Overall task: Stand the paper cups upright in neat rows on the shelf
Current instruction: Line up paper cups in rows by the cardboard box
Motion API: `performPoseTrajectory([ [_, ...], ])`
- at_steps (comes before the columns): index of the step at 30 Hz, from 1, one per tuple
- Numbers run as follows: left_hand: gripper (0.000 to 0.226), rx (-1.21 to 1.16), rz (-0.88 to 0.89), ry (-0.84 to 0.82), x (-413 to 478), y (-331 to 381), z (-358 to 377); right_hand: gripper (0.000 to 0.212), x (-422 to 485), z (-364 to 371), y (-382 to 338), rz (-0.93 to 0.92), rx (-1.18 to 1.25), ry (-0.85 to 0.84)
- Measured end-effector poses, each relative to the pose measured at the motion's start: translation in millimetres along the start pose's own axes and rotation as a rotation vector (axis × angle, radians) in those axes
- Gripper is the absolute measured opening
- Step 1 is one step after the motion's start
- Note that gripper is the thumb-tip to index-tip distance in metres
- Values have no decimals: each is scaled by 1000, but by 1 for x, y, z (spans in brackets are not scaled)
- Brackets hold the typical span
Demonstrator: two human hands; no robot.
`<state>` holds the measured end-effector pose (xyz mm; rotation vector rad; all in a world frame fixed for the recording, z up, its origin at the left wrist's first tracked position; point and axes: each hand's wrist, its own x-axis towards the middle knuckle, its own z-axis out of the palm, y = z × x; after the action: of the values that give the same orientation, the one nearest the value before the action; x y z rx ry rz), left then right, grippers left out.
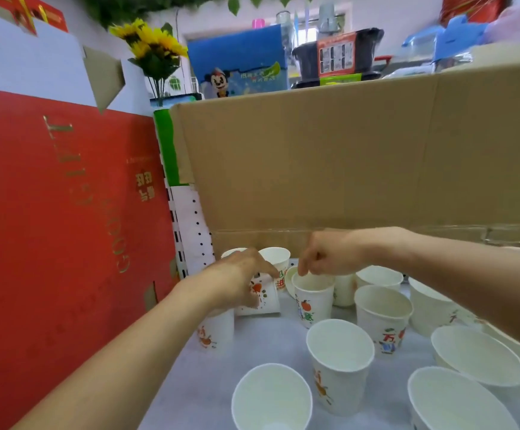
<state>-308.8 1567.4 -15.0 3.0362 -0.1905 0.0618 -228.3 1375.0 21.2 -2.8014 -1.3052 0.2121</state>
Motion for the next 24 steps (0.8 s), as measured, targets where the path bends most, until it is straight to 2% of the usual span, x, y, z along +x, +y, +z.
performPoseTrajectory([
  [2, 50, 52, -11, -15, 8, 0, 2, 30, 5, 4, 1, -35, -1, 1],
  [5, 22, 101, -14, 14, 14, 0, 1, 26, 6, 4, 2, -80, 14, -6],
  [7, 12, 106, -7, 24, 15, 0, 1, 25, 5, 0, 2, -100, 44, -12],
  [10, 11, 83, -15, 25, 15, -2, 0, 22, 12, -5, 4, -75, -7, 78],
  [13, 25, 103, -3, -25, 13, -1, -3, 18, 27, -5, 6, -4, -176, 172],
  [15, 32, 169, 19, -64, 12, 3, -5, 29, 36, -1, 5, 45, -257, 138],
  [19, 26, 309, 58, -58, 15, 8, -5, 39, 49, 11, 3, 73, -386, 114],
  [24, 10, 153, 32, 98, 9, -6, -14, 24, 45, 2, 12, 110, -389, 241],
])
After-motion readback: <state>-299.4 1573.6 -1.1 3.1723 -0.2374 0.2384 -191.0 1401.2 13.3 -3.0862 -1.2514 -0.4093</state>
